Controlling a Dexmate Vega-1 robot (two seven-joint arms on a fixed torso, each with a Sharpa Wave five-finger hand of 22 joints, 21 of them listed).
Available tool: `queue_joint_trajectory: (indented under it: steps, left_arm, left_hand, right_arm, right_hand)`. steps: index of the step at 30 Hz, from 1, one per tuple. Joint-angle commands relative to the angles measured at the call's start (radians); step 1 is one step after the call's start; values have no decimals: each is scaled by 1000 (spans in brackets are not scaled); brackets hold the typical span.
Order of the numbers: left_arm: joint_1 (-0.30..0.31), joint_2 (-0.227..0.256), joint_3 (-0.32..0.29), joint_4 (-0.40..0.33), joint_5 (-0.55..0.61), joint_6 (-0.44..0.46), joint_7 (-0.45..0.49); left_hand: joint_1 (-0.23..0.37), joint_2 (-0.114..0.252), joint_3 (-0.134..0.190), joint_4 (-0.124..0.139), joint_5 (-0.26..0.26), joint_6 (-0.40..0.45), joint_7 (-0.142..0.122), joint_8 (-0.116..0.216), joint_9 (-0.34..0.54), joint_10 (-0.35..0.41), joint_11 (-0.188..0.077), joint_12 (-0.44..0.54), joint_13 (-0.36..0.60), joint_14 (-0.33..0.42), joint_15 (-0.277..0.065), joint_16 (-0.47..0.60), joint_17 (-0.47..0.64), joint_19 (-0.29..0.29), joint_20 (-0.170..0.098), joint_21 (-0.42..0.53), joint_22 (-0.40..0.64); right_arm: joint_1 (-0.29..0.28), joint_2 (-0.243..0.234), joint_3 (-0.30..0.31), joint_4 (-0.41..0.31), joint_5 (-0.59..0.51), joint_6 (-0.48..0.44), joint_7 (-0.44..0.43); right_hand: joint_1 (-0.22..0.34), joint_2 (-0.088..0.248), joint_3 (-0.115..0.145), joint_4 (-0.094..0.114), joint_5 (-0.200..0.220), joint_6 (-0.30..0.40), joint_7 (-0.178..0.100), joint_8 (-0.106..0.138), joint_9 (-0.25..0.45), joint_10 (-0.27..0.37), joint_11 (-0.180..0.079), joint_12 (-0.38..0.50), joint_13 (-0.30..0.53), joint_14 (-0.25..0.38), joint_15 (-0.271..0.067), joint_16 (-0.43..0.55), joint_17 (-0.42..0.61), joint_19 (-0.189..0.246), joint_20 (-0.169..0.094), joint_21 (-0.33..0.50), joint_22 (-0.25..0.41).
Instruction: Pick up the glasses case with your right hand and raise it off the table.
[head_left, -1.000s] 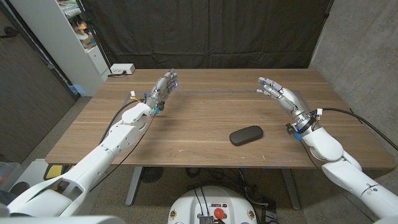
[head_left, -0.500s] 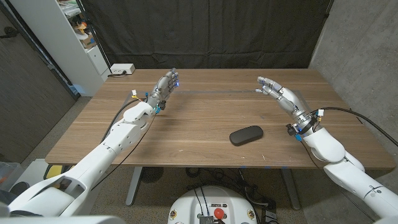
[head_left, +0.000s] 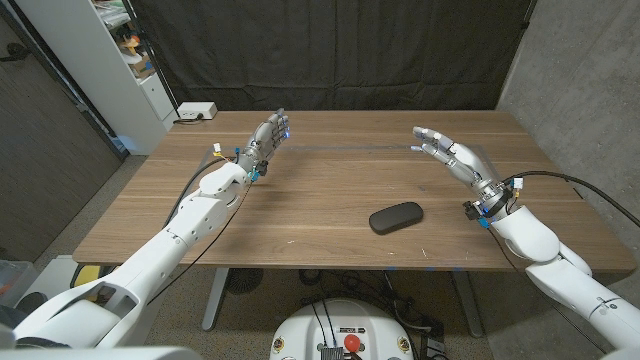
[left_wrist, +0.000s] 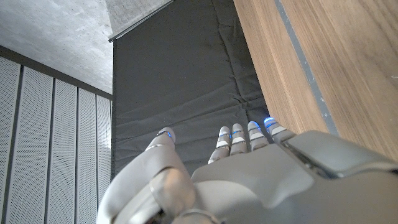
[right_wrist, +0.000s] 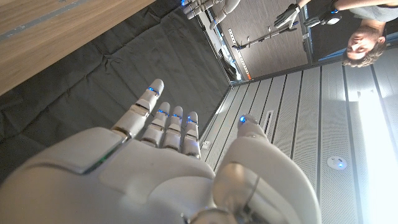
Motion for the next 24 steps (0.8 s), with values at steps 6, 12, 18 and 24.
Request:
queue_joint_trajectory:
  steps: [6, 12, 18, 24]
  left_arm:
    - [16, 7, 0, -30, 1, 9, 15]
    - [20, 8, 2, -40, 3, 9, 17]
    - [28, 12, 0, -52, 3, 9, 21]
    - [38, 17, -4, -65, 1, 5, 24]
  left_hand:
    - [6, 8, 2, -4, 1, 5, 8, -3, 4, 2, 3, 3, 1, 6, 2, 2, 4, -1, 8, 4, 3]
    - [5, 8, 2, -5, 1, 5, 9, -3, 4, 2, 3, 3, 1, 6, 3, 2, 4, -2, 9, 4, 3]
    - [5, 9, 2, -6, 1, 5, 8, -4, 4, 2, 3, 3, 1, 7, 2, 2, 4, -3, 9, 3, 3]
    - [5, 9, 2, -7, 1, 5, 8, -4, 4, 2, 3, 3, 1, 6, 1, 1, 4, -3, 10, 3, 3]
  right_arm:
    - [21, 14, 23, 63, -130, 81, -30]
    - [28, 20, 42, 74, -205, 106, -57]
    - [25, 23, 67, 72, -281, 123, -88]
    - [22, 24, 87, 71, -343, 136, -112]
  right_hand:
    - [5, -13, 0, -8, 9, 10, -9, 1, 2, 8, -5, 1, 0, 6, -12, 0, 2, 14, -6, 2, 2]
    - [6, -16, 0, -10, 11, 1, -14, -3, 2, 6, -6, 0, 0, 6, -14, 0, 2, 15, -7, 1, 2]
    - [8, -18, 0, -13, 13, -3, -15, -4, 3, 5, -7, -1, 0, 5, -15, -1, 1, 15, -9, 1, 2]
    - [12, -20, 1, -17, 15, -7, -16, -5, 3, 4, -8, -2, 1, 3, -16, -3, 1, 14, -10, 0, 2]
